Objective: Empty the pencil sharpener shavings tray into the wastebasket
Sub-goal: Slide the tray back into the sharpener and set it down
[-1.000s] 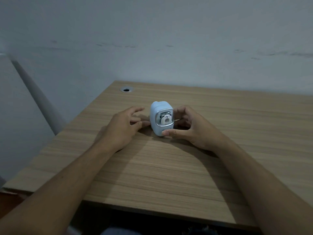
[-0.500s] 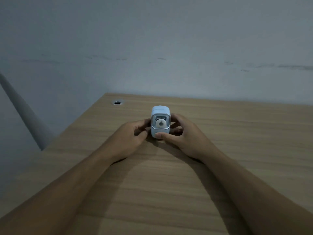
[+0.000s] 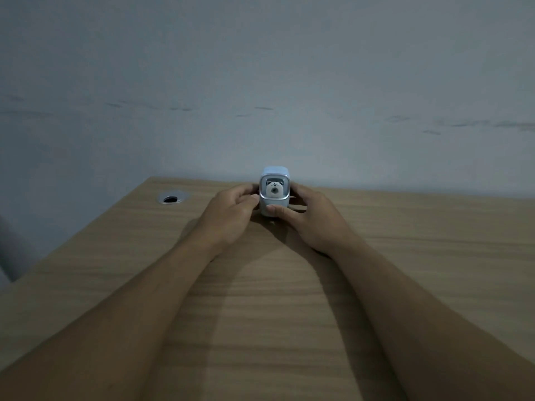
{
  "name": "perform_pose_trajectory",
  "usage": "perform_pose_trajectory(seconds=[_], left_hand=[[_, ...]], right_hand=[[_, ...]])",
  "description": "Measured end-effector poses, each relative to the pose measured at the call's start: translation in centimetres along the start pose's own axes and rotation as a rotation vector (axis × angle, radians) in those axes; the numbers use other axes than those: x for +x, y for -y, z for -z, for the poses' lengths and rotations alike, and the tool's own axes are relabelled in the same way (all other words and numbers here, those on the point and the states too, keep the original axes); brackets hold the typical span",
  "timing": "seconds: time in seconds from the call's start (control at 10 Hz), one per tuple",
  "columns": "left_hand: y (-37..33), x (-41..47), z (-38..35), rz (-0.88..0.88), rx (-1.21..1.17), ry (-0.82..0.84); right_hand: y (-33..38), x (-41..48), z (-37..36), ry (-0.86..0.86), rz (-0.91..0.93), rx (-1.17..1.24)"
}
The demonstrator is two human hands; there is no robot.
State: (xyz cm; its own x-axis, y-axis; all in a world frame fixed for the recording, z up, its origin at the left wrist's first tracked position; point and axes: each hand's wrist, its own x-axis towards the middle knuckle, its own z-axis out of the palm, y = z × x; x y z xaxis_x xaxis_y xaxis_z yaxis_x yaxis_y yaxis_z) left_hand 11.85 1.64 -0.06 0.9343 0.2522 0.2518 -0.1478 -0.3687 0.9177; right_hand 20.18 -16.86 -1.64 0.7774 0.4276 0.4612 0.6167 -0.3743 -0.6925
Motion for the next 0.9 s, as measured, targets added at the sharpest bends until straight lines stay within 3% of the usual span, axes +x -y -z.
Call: perform_pose_trajectory(seconds=[0.4,0.6,0.8,0.9], left_hand=[[3.0,9.5,-1.5,0.012,-0.052,0.01],[3.2,9.8,-1.9,0.015,-0.002,0.008],[2.8,6.8,-2.1,0.014,0.495,-0.046],[2.5,4.3,-1.6,0.016,0.778,0.026]], right_hand=[[-4.2,7.4,-0.8,-0.001,-0.05,-0.097],[-4.8,7.6,-1.0,0.02,-0.097,-0.128],[-4.1,5.5,-1.2,0.022,-0.214,-0.343],[-3.0,3.1,-0.7,0.058,-0.251,-0.435]])
